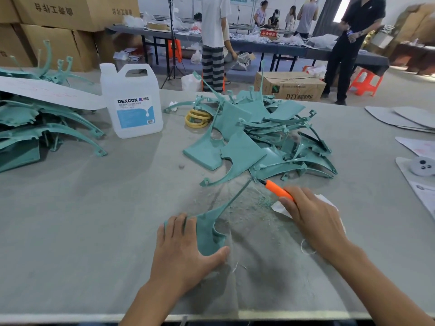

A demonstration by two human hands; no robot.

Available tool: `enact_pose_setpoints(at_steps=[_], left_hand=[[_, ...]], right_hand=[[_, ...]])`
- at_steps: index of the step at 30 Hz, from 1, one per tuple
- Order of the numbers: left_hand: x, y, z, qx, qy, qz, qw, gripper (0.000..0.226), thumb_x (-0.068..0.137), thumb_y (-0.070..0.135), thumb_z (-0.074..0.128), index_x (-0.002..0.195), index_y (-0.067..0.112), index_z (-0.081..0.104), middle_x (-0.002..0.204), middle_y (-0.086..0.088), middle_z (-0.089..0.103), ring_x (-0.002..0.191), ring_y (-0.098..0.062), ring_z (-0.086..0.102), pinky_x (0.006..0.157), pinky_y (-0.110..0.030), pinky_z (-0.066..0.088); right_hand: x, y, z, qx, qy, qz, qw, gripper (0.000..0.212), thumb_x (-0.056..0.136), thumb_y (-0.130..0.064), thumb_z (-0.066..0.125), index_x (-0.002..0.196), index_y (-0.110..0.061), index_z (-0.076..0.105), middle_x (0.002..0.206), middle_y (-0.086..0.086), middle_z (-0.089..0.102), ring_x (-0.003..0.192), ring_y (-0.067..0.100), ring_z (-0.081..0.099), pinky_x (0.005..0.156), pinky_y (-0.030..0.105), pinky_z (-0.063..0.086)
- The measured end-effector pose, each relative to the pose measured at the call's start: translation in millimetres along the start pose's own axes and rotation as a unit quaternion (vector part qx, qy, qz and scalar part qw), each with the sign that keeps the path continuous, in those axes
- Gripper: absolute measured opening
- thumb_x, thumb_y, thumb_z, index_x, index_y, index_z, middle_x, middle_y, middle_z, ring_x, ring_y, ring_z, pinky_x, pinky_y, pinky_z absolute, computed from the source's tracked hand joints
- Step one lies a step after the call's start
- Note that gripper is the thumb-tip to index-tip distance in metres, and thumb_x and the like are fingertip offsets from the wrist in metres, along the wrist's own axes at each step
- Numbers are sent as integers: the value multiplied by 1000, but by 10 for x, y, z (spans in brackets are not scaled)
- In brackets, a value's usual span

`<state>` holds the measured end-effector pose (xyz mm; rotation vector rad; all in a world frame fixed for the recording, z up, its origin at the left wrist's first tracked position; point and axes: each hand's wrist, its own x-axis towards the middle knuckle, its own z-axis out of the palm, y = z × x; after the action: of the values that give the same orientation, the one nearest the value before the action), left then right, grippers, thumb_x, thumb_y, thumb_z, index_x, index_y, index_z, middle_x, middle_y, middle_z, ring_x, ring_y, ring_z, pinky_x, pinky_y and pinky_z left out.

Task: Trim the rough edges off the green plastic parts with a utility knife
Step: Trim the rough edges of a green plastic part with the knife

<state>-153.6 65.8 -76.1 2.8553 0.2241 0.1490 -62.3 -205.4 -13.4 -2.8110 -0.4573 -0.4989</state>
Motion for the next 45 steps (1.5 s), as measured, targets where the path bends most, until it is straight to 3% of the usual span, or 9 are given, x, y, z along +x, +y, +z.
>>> enact_pose_setpoints(at_steps=[6, 11, 20, 25, 30, 34, 37, 40, 45], left_hand=[[-1, 5, -28, -9, 14, 11, 1000, 96, 62, 98, 28, 127, 28, 42, 134, 10, 36, 129, -17, 31, 115, -38, 23], [-31, -101, -51, -36, -27, 42, 998, 108, 60, 100, 31, 143, 30, 36, 152, 9, 29, 144, -15, 19, 122, -37, 12], [-162, -177, -361, -13, -51, 76, 996, 85, 84, 77, 36, 156, 32, 30, 166, 11, 19, 153, -9, 10, 125, -36, -2], [-613, 209, -315, -128, 243, 217, 937, 25, 82, 36, 65, 98, 22, 78, 98, 4, 73, 85, -19, 68, 84, -33, 52], [-936, 531, -143, -310, 81, 168, 932, 12, 79, 33, 74, 87, 42, 76, 82, 23, 69, 77, 5, 65, 70, -12, 53], [-572, 533, -322, -623, -25, -112, 774, 39, 86, 4, 76, 114, 30, 70, 97, 5, 73, 86, -9, 67, 74, -19, 54], [-213, 404, -492, -751, 14, -163, 640, 43, 91, -17, 55, 120, 14, 59, 108, 1, 70, 94, -19, 65, 69, -20, 59], [-100, 244, -543, -774, 41, -130, 618, 30, 87, -25, 47, 92, 1, 61, 95, -7, 76, 84, -18, 73, 71, -23, 60], [-198, -96, -397, -725, 154, -138, 657, 19, 72, 10, 73, 86, -3, 70, 94, -17, 76, 88, -19, 75, 79, -26, 61]], right_hand=[[137, -228, -41, 294, 72, 134, 944, 35, 94, -69, 40, 92, -35, 49, 67, -12, 60, 56, 6, 52, 49, 17, 39], [399, -382, 43, 451, -81, 177, 871, 50, 84, -61, 70, 87, -12, 63, 60, -3, 62, 48, 13, 54, 41, 26, 42], [323, -609, 160, 679, -99, 184, 704, 37, 77, -40, 77, 98, -12, 65, 97, 18, 73, 89, 29, 72, 64, 27, 57], [326, -694, 114, 729, -47, 194, 654, 30, 76, -36, 79, 91, -13, 67, 91, 16, 71, 87, 28, 72, 76, 30, 59], [247, -802, 88, 781, -39, 221, 583, 29, 75, -35, 81, 89, -13, 67, 88, 16, 72, 88, 29, 73, 76, 32, 60], [174, -905, 62, 819, -57, 270, 504, 30, 70, -34, 83, 89, -13, 72, 88, 18, 72, 88, 31, 74, 72, 31, 61], [82, -963, 131, 817, -99, 329, 462, 41, 72, -32, 82, 97, -5, 65, 87, 21, 72, 88, 31, 74, 67, 30, 62], [-23, -999, 257, 791, -154, 338, 486, 38, 78, -33, 79, 97, -5, 63, 87, 19, 70, 79, 29, 73, 66, 32, 61], [-151, -890, 393, 584, -135, 279, 750, 39, 95, -45, 64, 93, -7, 67, 71, 1, 53, 50, 11, 49, 45, 30, 50]])
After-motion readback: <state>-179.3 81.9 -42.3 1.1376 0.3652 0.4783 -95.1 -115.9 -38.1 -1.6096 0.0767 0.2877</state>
